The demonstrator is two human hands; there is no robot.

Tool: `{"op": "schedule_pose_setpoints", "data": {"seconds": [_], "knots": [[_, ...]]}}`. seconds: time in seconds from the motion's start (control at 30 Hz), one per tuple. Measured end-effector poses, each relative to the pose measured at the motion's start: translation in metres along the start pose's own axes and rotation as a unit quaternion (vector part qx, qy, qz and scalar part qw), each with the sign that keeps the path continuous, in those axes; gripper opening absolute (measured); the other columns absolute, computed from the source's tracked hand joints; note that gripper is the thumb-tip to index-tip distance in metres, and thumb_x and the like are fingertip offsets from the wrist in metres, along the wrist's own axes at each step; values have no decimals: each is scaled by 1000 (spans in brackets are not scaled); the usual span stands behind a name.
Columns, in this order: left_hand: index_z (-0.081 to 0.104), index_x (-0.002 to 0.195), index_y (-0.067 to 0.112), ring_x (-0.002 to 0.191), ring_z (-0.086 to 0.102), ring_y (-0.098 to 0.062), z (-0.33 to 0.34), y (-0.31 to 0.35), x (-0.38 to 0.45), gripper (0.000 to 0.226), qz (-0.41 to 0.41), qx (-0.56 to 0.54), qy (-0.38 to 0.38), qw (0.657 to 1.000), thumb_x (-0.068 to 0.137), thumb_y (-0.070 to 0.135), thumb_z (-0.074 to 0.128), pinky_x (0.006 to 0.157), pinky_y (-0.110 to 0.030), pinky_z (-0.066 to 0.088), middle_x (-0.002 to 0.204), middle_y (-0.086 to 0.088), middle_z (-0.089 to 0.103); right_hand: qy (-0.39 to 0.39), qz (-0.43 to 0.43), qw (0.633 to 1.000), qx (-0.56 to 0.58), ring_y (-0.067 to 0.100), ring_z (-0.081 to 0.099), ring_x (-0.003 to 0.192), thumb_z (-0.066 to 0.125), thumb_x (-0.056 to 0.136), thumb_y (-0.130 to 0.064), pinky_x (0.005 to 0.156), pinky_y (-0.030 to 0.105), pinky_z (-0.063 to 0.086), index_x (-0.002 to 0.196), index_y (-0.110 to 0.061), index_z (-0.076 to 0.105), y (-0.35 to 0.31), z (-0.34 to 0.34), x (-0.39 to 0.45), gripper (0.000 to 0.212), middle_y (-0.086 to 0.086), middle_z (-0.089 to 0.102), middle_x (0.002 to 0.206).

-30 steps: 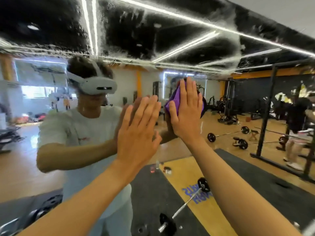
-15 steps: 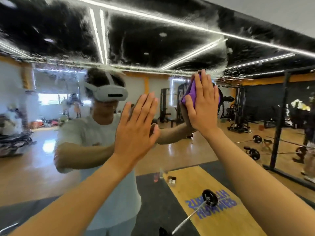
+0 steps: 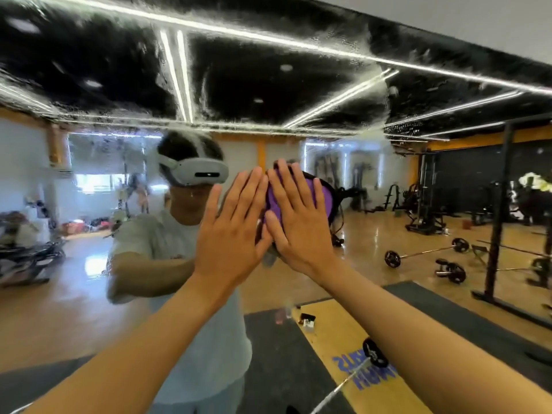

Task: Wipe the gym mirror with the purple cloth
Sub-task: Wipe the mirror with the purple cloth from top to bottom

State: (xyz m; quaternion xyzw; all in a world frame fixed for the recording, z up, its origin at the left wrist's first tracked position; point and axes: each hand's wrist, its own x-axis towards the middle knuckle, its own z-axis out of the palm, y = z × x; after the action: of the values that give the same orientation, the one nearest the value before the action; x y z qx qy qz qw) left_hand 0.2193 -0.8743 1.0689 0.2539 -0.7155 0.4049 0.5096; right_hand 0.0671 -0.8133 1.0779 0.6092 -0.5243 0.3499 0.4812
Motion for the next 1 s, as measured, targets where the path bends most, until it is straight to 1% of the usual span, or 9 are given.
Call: {"op": "schedule_pose_setpoints", "data": {"seconds": [0.1, 0.2, 0.27, 0.37, 0.47, 0.63, 0.8, 0.93, 1.0], "knots": [[9, 169, 11, 163, 7, -23, -1, -1, -1, 73, 7, -3, -21, 1000, 109, 42, 36, 131, -52, 14, 176, -8, 8, -3, -15, 1000, -13, 21, 6, 162, 33, 108, -44, 130, 52, 7, 166, -16, 20, 28, -9, 8, 66, 5, 11, 174], [9, 169, 10, 163, 6, -23, -5, -4, 0, 77, 15, 0, -30, 999, 106, 45, 38, 132, -49, 3, 176, -9, 7, 48, 134, 990, 4, 20, 4, 161, 32, 108, -46, 130, 45, 0, 166, -19, 20, 59, -17, 22, 66, 3, 11, 175], [11, 168, 10, 163, 8, -23, -6, -9, -9, 81, 35, 4, -32, 999, 104, 49, 39, 132, -48, 3, 176, -9, 9, 76, 225, 971, 17, 21, 3, 161, 30, 108, -47, 129, 45, -1, 166, -20, 18, 53, -15, 27, 66, 2, 10, 175], [16, 168, 10, 162, 12, -24, -11, -14, -53, 84, 67, -17, -51, 996, 101, 51, 45, 132, -50, 8, 176, -8, 12, 93, 287, 953, 13, 24, 5, 161, 29, 109, -45, 129, 48, 2, 166, -17, 17, 15, -1, 12, 65, 6, 10, 174], [18, 168, 11, 162, 17, -23, -13, -17, -113, 86, 104, -11, -75, 992, 98, 50, 51, 131, -50, 12, 176, -6, 15, 73, 293, 953, 8, 28, 7, 161, 31, 109, -46, 129, 51, 4, 166, -12, 18, -32, 18, -28, 67, 9, 12, 174], [27, 166, 13, 160, 23, -20, -20, -33, -185, 83, 118, -61, -87, 987, 94, 42, 57, 129, -48, 17, 174, -1, 24, 78, 366, 927, 14, 29, 9, 161, 30, 107, -46, 129, 52, 7, 165, -9, 21, -101, 47, -82, 69, 11, 15, 173], [19, 168, 13, 161, 21, -20, -34, -55, -241, 88, 125, -74, -126, 981, 94, 39, 58, 129, -46, 17, 175, -1, 19, 70, 422, 903, 36, 26, 5, 161, 29, 107, -45, 128, 43, -1, 165, -8, 18, -167, 69, -124, 70, 10, 10, 174], [10, 169, 12, 161, 14, -21, -45, -79, -279, 93, 133, -67, -137, 979, 95, 41, 59, 130, -45, 6, 176, -3, 13, 49, 476, 876, 54, 24, 6, 161, 30, 105, -42, 129, 49, 6, 165, -7, 17, -225, 88, -169, 71, 11, 9, 173], [7, 169, 12, 162, 15, -23, -53, -95, -297, 93, 145, -52, -148, 977, 96, 43, 57, 130, -45, 6, 177, -4, 10, 40, 507, 858, 65, 21, 3, 161, 28, 106, -44, 129, 51, 8, 165, -8, 14, -258, 98, -192, 71, 6, 4, 173]]}}
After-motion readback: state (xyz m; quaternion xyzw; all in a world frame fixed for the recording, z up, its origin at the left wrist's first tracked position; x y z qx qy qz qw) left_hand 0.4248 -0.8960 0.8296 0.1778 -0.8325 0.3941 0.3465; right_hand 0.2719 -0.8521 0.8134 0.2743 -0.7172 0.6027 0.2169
